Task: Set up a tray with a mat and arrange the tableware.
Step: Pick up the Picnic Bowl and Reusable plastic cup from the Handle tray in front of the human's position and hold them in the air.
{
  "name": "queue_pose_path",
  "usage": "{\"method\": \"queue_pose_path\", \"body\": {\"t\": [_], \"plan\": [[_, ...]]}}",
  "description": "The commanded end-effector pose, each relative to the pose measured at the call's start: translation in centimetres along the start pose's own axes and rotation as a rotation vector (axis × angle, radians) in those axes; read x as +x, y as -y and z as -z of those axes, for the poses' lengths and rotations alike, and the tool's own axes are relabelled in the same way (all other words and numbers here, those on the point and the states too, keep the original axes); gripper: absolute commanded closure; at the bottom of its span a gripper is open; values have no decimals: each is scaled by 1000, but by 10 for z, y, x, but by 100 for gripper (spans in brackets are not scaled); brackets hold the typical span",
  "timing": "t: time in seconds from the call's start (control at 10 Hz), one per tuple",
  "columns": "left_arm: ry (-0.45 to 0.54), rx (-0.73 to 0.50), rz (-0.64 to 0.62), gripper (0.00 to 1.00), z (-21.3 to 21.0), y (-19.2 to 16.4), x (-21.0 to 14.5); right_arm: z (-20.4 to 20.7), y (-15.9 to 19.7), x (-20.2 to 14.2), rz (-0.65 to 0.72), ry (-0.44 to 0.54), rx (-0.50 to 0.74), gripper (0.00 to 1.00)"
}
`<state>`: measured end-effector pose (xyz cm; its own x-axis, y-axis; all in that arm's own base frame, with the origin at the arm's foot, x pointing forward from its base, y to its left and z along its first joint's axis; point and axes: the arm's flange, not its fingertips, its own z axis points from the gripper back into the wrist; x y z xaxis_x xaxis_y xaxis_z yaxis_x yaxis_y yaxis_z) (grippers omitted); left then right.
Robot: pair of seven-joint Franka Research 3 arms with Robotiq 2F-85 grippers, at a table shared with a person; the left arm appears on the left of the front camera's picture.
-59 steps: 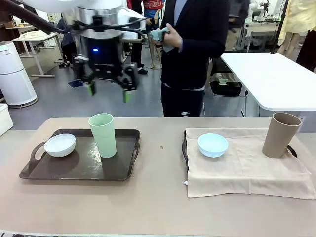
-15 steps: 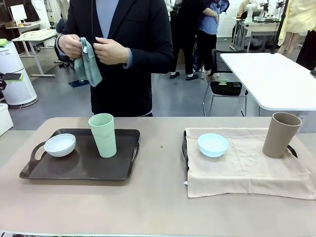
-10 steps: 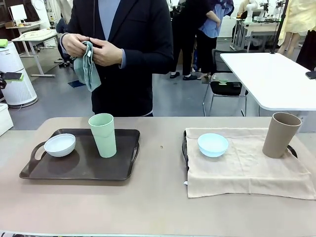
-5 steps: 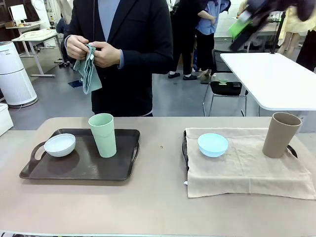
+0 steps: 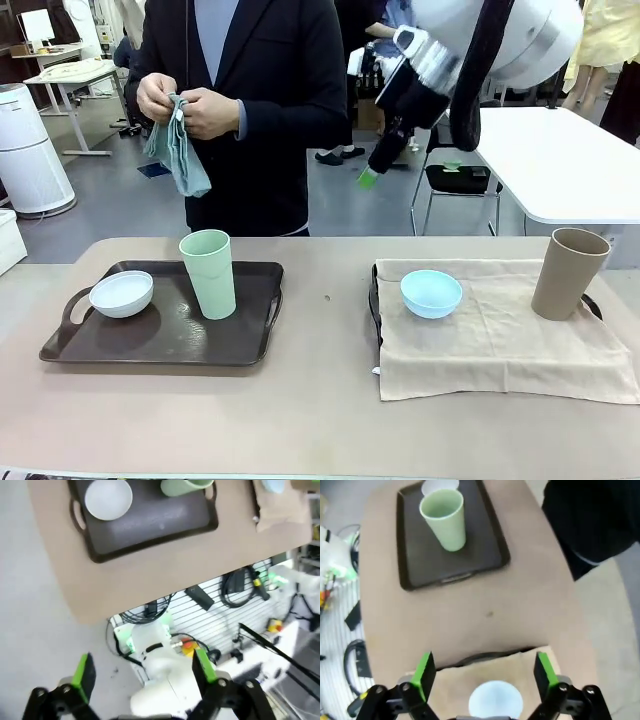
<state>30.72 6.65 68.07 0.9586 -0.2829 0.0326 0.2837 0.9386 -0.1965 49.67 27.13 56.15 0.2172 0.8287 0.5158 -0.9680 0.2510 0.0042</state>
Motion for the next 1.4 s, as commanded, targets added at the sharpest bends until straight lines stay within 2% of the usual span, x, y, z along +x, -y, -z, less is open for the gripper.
{"method": "queue_pose_path", "body": {"t": [0.0,0.1,0.2,0.3,0.5,0.6,0.7,0.8,1.0,1.1,1.2,1.3], "plan": [[59,-69,-17,0,7,-8,-9,-39,12,2,38,-47,8,0],[59,-69,-17,0,7,-8,-9,-39,12,2,38,-47,8,0],[10,-20,1,0,1,-5,-3,-13,4,0,7,-8,1,0],[-49,-46,18,0,23,-8,21,-11,24,-23,19,41,25,0],[-127,4,61,0,62,3,46,54,16,9,-194,104,146,0],[-151,6,80,0,78,3,48,84,7,22,-261,144,201,0],[-170,9,98,0,96,-2,54,111,2,30,-333,224,247,0],[-182,-1,96,0,111,-6,53,138,-3,36,-349,320,299,0],[-145,-36,132,0,150,-14,58,177,-16,43,-382,378,317,0],[-15,-145,142,0,160,-13,64,183,-14,48,-232,275,164,0],[-187,-34,99,0,137,-8,60,173,-24,50,-381,323,312,0],[-187,-34,99,0,137,-8,60,173,-24,50,-381,323,312,0]]}}
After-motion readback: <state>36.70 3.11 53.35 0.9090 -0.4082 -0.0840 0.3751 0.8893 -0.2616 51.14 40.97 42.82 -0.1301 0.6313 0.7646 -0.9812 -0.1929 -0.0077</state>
